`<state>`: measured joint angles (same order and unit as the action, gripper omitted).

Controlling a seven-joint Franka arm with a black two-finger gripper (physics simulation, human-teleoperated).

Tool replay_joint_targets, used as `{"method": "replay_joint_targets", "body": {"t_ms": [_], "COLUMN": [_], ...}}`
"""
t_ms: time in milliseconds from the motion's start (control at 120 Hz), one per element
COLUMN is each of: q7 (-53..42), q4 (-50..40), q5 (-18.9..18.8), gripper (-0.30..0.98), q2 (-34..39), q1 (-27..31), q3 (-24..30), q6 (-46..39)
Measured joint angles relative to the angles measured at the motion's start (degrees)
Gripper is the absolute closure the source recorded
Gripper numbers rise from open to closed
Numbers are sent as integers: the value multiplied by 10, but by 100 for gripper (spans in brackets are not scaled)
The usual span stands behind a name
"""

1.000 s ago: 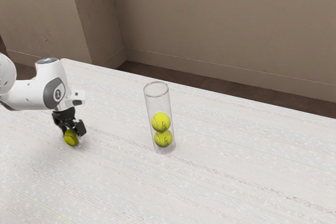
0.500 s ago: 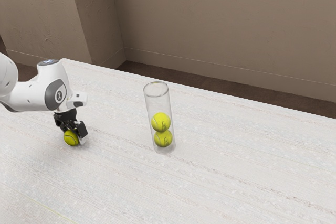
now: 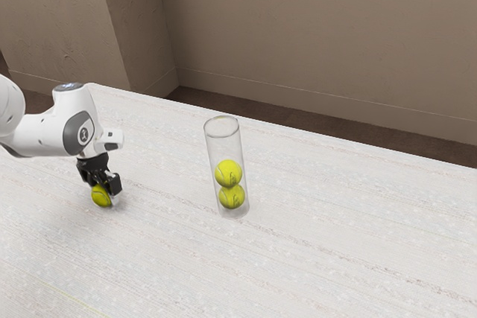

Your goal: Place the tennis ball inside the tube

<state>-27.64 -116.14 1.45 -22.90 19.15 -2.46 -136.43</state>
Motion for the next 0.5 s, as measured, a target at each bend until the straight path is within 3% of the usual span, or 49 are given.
{"method": "replay_joint_targets", "body": {"t_ms": [233,375,500], "q7": [11,31,52], "q4": [1,17,74], "q5": [-11,-50,-86], "gripper": [39,43,47], "q2": [45,123,145], "q1": [-8,-37,-81], "q3": [0,0,-20], "q6": [8,44,91]}}
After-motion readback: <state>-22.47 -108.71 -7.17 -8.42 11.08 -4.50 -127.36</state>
